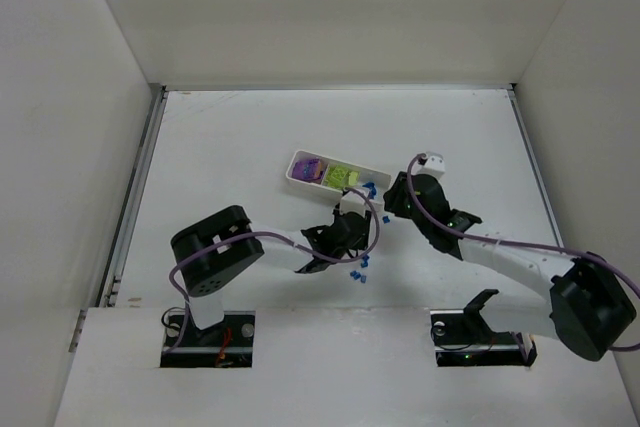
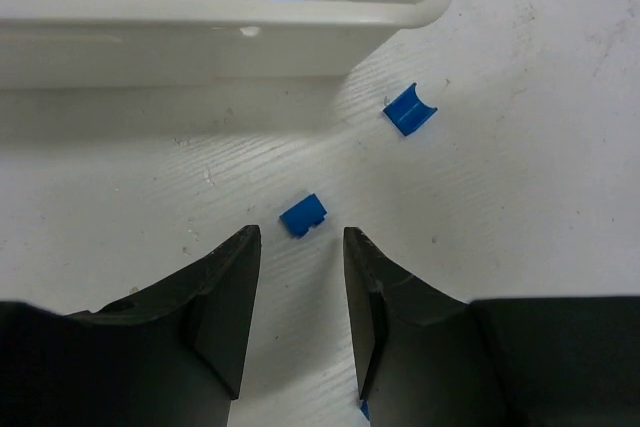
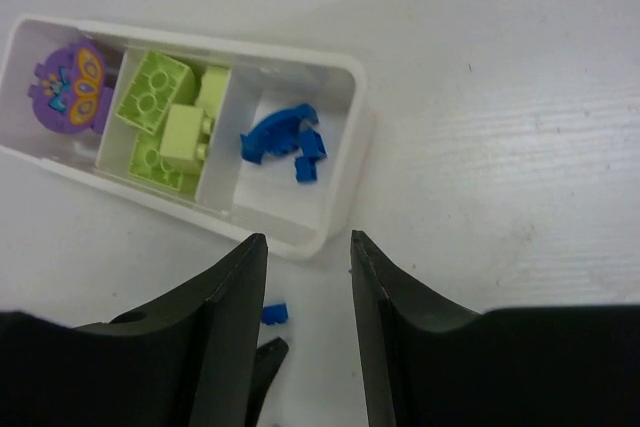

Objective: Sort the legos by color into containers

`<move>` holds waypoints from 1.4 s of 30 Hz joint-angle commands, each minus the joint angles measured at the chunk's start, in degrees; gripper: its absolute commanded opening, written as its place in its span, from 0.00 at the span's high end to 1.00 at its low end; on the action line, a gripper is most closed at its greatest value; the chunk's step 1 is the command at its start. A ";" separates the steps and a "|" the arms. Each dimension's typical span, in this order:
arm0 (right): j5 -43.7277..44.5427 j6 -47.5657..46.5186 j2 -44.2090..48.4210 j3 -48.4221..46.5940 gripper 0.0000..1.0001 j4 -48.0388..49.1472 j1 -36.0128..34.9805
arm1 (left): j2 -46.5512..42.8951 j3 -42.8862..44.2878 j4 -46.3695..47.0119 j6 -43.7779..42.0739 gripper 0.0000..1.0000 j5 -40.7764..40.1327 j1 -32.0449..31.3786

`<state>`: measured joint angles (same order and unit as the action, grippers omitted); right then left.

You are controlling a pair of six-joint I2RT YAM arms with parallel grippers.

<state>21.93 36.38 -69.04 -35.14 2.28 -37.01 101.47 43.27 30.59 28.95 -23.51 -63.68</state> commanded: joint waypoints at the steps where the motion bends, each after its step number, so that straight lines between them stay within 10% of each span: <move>1: 0.39 3.34 2.94 3.31 0.55 1.58 -1.34 | 0.57 2.79 1.32 -0.39 0.64 -1.45 0.53; 42: -0.66 6.69 -2.60 7.98 0.43 4.66 -2.31 | 6.72 8.15 -6.51 -4.60 0.78 -9.10 -2.19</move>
<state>21.32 42.89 -71.72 -26.17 3.66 -39.35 107.13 50.28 26.28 24.75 -31.99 -66.26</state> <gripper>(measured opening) 0.568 0.229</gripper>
